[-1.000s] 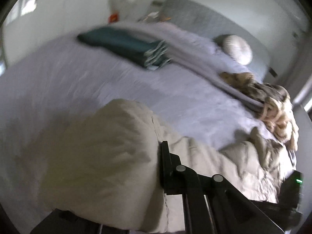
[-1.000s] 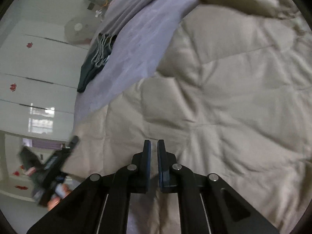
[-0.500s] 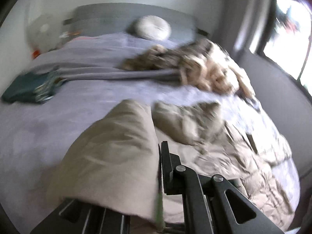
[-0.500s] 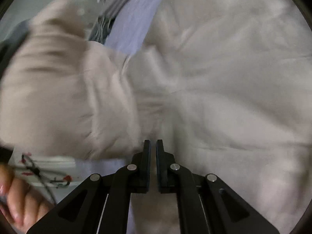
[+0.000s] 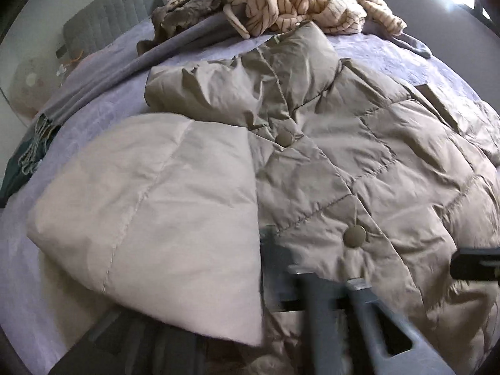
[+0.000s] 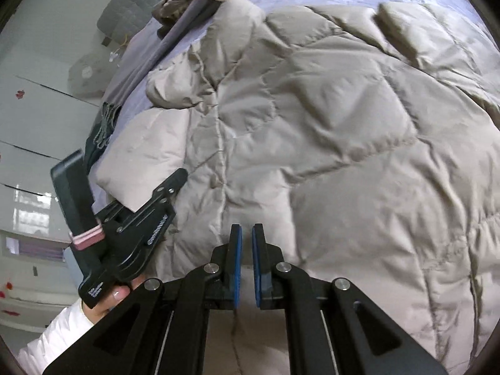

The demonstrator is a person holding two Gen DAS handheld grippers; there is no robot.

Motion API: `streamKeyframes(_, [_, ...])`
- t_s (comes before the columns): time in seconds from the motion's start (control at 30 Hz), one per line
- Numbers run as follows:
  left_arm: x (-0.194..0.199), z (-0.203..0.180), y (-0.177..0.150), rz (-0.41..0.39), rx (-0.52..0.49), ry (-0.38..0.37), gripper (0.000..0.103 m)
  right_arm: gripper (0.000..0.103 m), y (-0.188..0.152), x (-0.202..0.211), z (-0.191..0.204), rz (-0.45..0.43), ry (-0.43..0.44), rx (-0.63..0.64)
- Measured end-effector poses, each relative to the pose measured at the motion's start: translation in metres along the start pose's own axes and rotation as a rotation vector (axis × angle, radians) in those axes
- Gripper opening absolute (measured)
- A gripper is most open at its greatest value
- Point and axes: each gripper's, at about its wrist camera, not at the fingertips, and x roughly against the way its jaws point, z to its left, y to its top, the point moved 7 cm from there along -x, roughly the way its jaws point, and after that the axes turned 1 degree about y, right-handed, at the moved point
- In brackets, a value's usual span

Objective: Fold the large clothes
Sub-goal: 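Fold the held coat side over the coat body and open both tools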

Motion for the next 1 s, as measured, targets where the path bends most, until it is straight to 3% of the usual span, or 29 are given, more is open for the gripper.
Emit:
streamKeyframes(0.03, [0.007,0.003,-0.001,-0.015,0.007,0.016,0.102,0.007,-0.001,0.003,-0.003,-0.002,0.001,-0.003])
streamKeyframes(0.1, [0.027,0.010,-0.003,-0.080,0.018,0.035,0.103,0.007,0.003,0.007,-0.002,-0.009,-0.005,0.008])
streamKeyframes(0.2, [0.048,0.025,-0.011,-0.078,0.035,0.035,0.103,0.008,0.010,0.008,0.011,-0.020,-0.031,0.057])
streamKeyframes(0.27, [0.062,0.049,-0.019,-0.092,0.098,0.033,0.103,0.009,0.014,0.003,0.026,-0.025,-0.059,0.116])
streamKeyframes(0.3, [0.066,0.065,-0.022,-0.093,0.142,0.031,0.103,0.020,0.018,0.002,0.040,-0.027,-0.076,0.165])
streamKeyframes(0.33, [0.072,0.087,-0.027,-0.092,0.202,0.028,0.103,0.047,0.018,0.002,0.051,-0.034,-0.090,0.209])
streamKeyframes(0.4, [0.072,0.134,-0.038,-0.066,0.343,0.000,0.103,0.086,0.018,0.004,0.072,-0.055,-0.109,0.297])
streamKeyframes(0.53, [0.044,0.207,-0.068,0.021,0.619,-0.138,0.103,0.087,0.014,-0.020,0.141,-0.096,-0.192,0.587])
streamKeyframes(0.6, [0.022,0.221,-0.078,0.060,0.718,-0.220,0.102,0.087,0.009,-0.042,0.168,-0.105,-0.251,0.697])
streamKeyframes(0.63, [0.009,0.227,-0.084,0.086,0.772,-0.280,0.095,0.087,0.006,-0.054,0.180,-0.105,-0.277,0.748])
streamKeyframes(0.67, [-0.001,0.226,-0.086,0.104,0.794,-0.314,0.077,0.087,0.003,-0.066,0.189,-0.106,-0.310,0.794])
streamKeyframes(0.7, [-0.007,0.222,-0.089,0.115,0.797,-0.344,0.066,0.087,0.002,-0.078,0.196,-0.107,-0.351,0.833])
streamKeyframes(0.73, [-0.012,0.217,-0.088,0.123,0.788,-0.374,0.040,0.087,0.003,-0.093,0.201,-0.108,-0.396,0.870])
streamKeyframes(0.77, [-0.014,0.211,-0.087,0.125,0.762,-0.372,0.030,0.087,0.004,-0.104,0.203,-0.107,-0.432,0.892])
streamKeyframes(0.8, [-0.014,0.209,-0.084,0.121,0.739,-0.345,0.030,0.085,0.007,-0.112,0.203,-0.108,-0.473,0.911])
streamKeyframes(0.83, [-0.011,0.204,-0.081,0.105,0.688,-0.295,0.024,0.075,0.012,-0.121,0.202,-0.116,-0.521,0.928])
streamKeyframes(0.87, [-0.008,0.205,-0.079,0.099,0.664,-0.273,0.021,0.057,0.015,-0.121,0.201,-0.129,-0.555,0.937])
streamKeyframes(0.9, [-0.005,0.203,-0.078,0.094,0.638,-0.245,0.022,0.003,0.020,-0.120,0.196,-0.143,-0.582,0.938])
streamKeyframes(1.0, [-0.001,0.204,-0.076,0.087,0.590,-0.185,0.021,0.004,0.044,-0.093,0.173,-0.200,-0.559,0.769])
